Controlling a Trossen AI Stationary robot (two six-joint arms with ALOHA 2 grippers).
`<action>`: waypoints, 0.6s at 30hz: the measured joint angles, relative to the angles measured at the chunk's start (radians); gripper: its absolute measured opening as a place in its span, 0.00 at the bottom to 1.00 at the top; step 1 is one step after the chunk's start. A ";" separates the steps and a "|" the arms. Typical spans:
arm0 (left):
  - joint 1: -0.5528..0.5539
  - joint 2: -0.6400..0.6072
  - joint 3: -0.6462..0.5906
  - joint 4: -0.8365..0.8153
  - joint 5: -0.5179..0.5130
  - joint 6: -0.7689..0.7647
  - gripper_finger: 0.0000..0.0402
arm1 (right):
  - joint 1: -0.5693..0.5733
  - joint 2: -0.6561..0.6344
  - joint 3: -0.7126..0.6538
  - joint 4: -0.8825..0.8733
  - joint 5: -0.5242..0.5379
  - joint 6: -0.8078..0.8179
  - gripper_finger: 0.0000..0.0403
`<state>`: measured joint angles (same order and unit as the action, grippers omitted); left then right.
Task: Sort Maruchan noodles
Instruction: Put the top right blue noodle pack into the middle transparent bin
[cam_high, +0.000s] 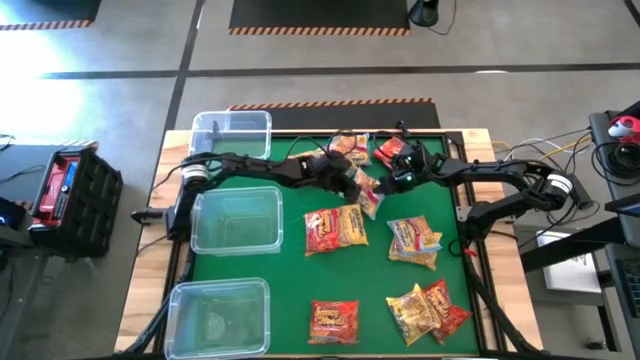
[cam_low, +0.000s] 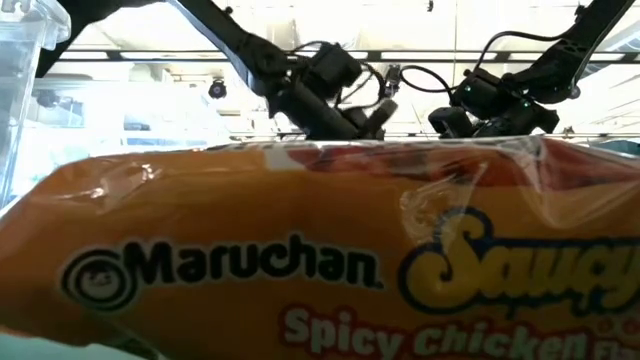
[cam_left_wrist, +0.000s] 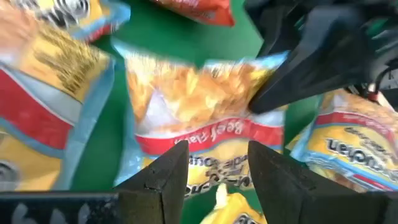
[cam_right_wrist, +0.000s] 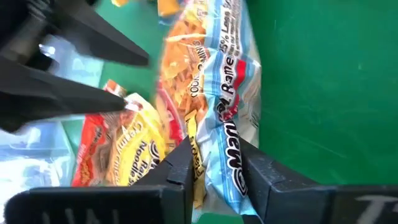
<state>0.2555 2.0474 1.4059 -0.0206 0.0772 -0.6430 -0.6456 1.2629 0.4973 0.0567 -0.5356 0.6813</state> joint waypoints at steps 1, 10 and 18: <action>-0.001 -0.014 0.000 -0.011 0.000 0.010 0.37 | 0.000 0.000 0.000 -0.004 -0.001 -0.002 0.17; -0.008 -0.145 0.002 -0.029 0.021 0.046 0.37 | 0.000 -0.045 0.000 0.007 -0.024 -0.012 0.12; -0.007 -0.242 0.003 -0.073 -0.033 0.051 0.37 | 0.011 -0.151 0.041 0.044 -0.093 -0.010 0.12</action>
<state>0.2490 1.8058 1.4094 -0.0940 0.0441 -0.5919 -0.6349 1.1116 0.5384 0.1003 -0.6285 0.6712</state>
